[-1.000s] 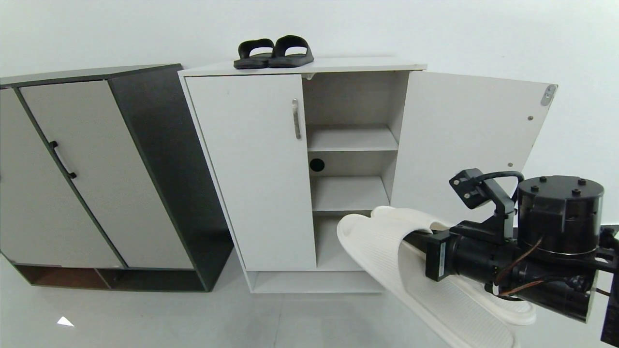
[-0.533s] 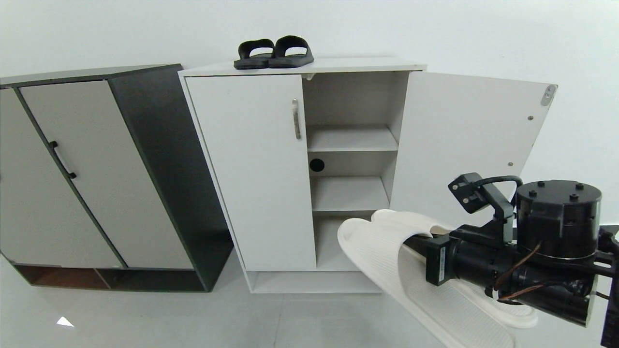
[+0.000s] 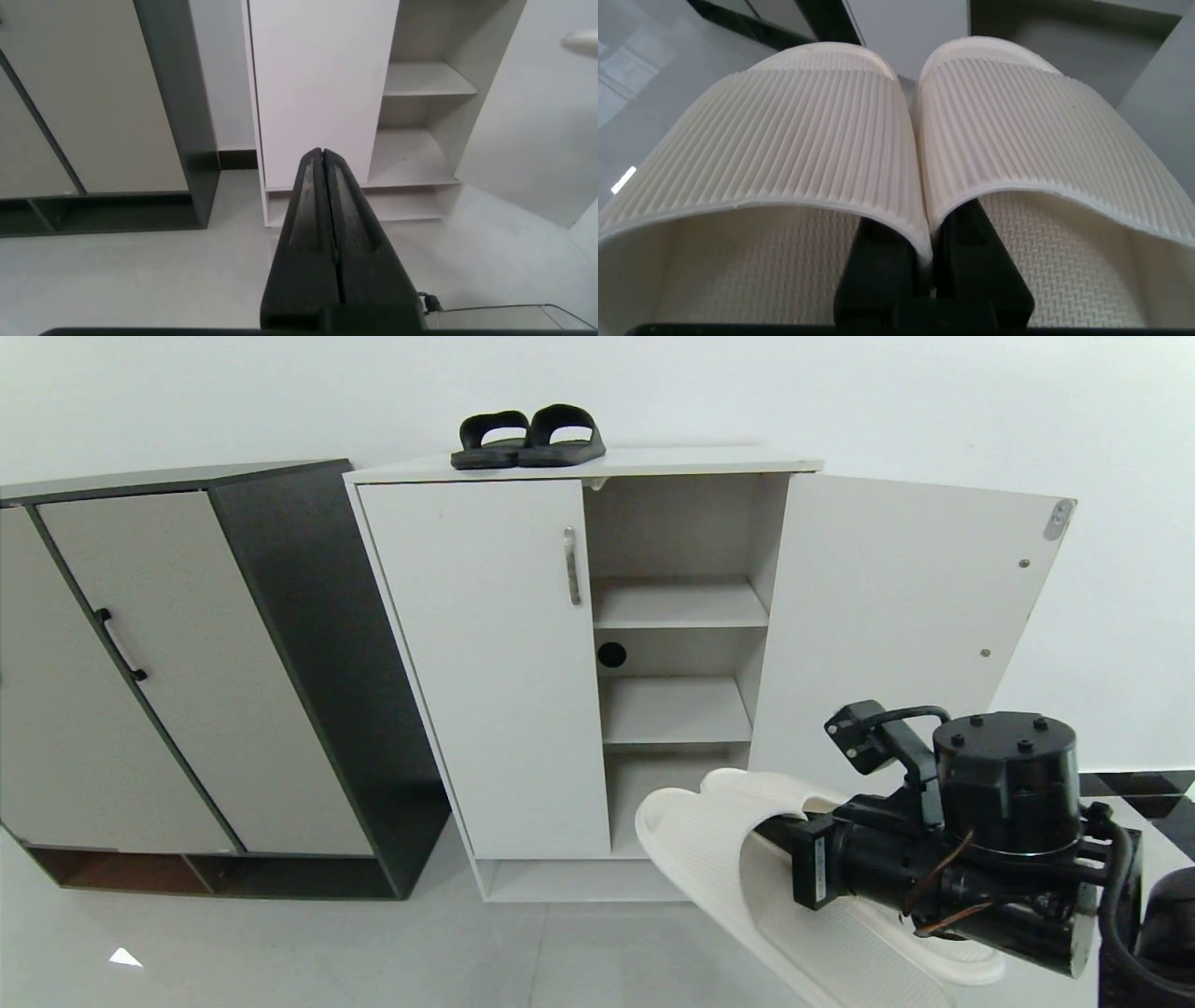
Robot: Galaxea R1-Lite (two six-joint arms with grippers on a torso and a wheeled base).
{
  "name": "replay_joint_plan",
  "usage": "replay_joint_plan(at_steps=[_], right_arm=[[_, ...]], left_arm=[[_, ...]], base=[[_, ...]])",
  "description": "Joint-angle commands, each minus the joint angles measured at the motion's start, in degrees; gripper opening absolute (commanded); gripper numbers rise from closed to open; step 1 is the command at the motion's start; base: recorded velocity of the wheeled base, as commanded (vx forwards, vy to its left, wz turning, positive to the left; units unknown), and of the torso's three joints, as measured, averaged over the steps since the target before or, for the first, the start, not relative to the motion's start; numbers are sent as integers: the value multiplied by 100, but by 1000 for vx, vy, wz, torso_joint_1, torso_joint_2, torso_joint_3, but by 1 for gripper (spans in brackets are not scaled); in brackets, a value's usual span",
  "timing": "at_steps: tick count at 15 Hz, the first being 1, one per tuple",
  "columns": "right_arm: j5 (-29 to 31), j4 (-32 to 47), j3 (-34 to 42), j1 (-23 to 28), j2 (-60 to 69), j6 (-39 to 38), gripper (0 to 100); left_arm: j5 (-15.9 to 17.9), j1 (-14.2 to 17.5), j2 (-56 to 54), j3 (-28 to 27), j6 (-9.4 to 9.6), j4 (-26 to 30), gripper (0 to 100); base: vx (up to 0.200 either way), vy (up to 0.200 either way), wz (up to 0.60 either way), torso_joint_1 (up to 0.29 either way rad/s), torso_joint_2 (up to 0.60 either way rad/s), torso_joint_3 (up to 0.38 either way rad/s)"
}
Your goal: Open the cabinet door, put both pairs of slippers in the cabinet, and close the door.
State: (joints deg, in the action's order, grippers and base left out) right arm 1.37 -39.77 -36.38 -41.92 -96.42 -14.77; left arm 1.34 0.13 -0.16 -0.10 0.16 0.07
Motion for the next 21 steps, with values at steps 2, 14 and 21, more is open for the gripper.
replay_joint_plan(at_steps=[2,14,21], right_arm=[[241,-93,-326,-18,-870,-69,0],[3168,-1807,-2506,-237,-3173,563,0],[3862,-2606,-2831,-44,-3586,1205,0]], left_arm=[[7,4,16,1,11,1,0],[15,4,16,1,28,1,0],[15,4,16,1,19,1,0]], base=[[0,0,0,0,0,0],[0,0,0,2,5,-179],[0,0,0,4,4,-186]])
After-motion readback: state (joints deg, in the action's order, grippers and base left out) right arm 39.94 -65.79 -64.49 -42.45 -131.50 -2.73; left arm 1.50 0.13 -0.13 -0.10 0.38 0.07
